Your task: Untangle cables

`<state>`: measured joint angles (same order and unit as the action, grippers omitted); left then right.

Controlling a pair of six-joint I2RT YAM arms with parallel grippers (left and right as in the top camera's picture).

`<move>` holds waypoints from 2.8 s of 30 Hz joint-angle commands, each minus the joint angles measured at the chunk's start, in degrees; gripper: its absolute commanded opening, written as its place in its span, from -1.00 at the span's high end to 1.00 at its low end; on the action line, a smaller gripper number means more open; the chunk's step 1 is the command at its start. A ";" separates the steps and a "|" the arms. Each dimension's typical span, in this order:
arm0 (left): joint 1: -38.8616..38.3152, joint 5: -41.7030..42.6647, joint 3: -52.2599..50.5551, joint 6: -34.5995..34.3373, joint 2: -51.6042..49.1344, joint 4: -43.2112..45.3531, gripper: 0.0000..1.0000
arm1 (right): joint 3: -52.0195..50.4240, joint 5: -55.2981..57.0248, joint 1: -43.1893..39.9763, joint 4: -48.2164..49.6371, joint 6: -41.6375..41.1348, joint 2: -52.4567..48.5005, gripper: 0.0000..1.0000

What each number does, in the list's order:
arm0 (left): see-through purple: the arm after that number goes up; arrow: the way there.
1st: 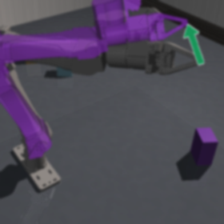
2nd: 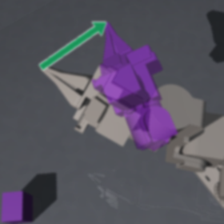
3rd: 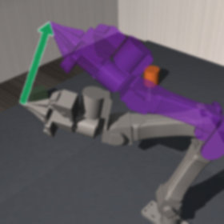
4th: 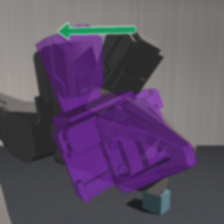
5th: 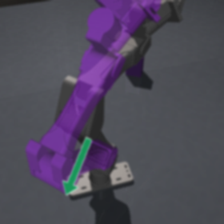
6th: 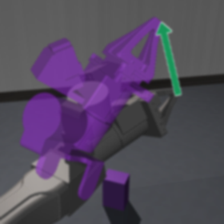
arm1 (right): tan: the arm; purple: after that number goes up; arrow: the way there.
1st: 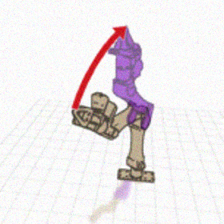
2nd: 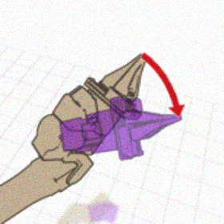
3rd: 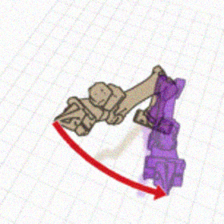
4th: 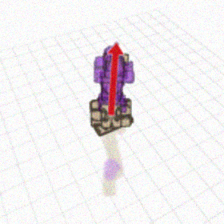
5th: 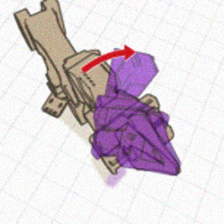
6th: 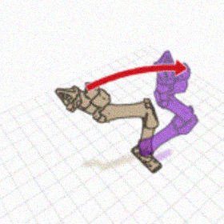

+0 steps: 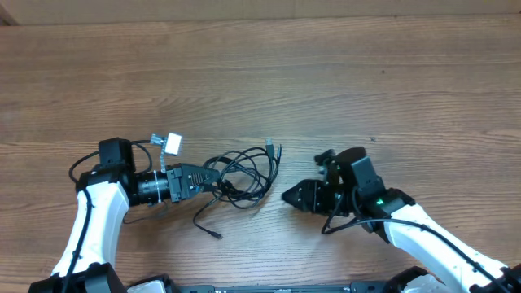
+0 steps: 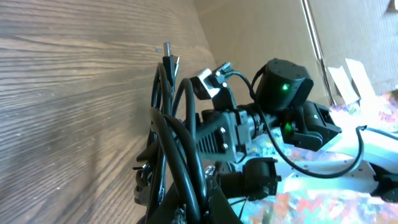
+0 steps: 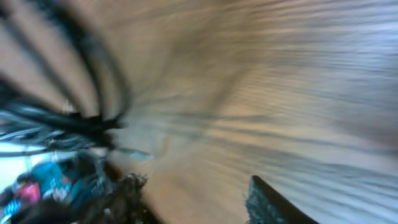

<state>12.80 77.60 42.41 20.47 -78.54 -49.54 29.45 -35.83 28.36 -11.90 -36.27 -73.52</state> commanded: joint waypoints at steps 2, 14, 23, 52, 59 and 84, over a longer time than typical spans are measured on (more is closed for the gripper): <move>-1.57 3.06 1.33 0.07 0.61 0.09 0.91 | 0.17 -0.46 4.66 2.10 -4.35 0.15 -0.12; -1.57 3.04 1.33 -3.21 0.61 -0.02 0.91 | 0.17 16.96 14.75 7.82 -22.71 0.15 -0.14; -1.57 6.78 1.33 -8.59 0.61 -0.15 0.91 | 0.17 28.11 15.37 7.54 -37.35 -0.20 -0.14; -1.60 10.80 1.33 -0.20 0.61 -12.83 0.92 | 0.17 45.44 11.39 6.95 -20.44 -3.13 -0.63; -1.99 4.92 1.33 0.98 0.61 -11.32 0.91 | 0.17 45.55 11.37 5.81 -20.72 -3.13 -1.00; -13.70 -4.57 1.33 -0.37 0.61 3.74 0.92 | 0.17 44.78 11.37 7.32 -20.68 -3.13 -1.00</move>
<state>-0.58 73.23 42.68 19.84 -78.54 -46.33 29.45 8.36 39.79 -5.04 -57.17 -76.47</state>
